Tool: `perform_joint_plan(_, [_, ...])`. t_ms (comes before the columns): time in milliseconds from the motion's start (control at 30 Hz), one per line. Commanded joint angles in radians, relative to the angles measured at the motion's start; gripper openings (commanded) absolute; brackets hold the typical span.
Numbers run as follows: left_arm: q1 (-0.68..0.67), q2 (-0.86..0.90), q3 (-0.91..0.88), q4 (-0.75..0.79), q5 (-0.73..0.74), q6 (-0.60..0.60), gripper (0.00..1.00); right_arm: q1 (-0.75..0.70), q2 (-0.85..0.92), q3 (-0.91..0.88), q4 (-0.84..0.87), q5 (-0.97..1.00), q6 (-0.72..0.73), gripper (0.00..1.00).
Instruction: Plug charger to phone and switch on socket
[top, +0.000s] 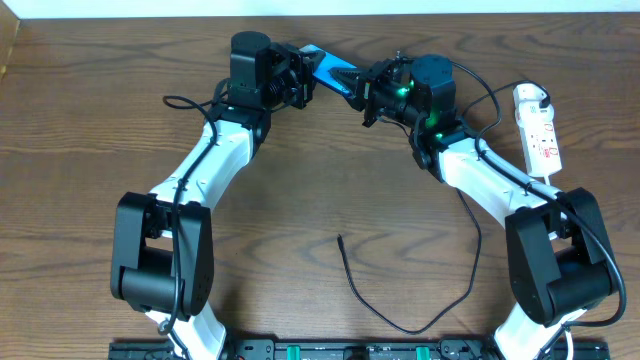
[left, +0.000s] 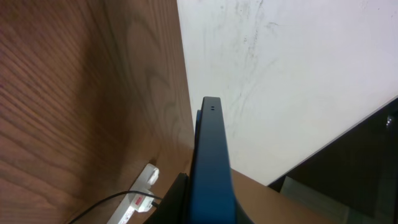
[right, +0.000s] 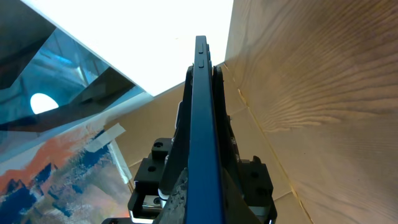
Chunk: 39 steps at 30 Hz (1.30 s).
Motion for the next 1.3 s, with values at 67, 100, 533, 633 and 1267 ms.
perform_joint_plan(67, [0.004,-0.019,0.005,-0.016,-0.006,-0.037,0.08,0.013,0.000,0.019,0.025,-0.003,-0.066,0.10])
perform_joint_plan(100, [0.004,-0.019,0.005,-0.016,-0.006,-0.037,0.08,0.013,0.000,0.019,0.025,-0.003,-0.066,0.19])
perform_joint_plan(533, [0.101,-0.019,0.005,-0.016,0.087,-0.036,0.07,-0.031,0.000,0.019,0.031,-0.070,-0.268,0.99])
perform_joint_plan(633, [0.174,-0.019,0.005,-0.016,0.254,0.034,0.07,-0.077,0.000,0.019,0.044,-0.192,-0.496,0.99])
perform_joint_plan(1267, [0.302,-0.019,0.005,-0.018,0.557,0.257,0.07,-0.060,-0.001,0.136,-0.499,-0.399,-1.137,0.99])
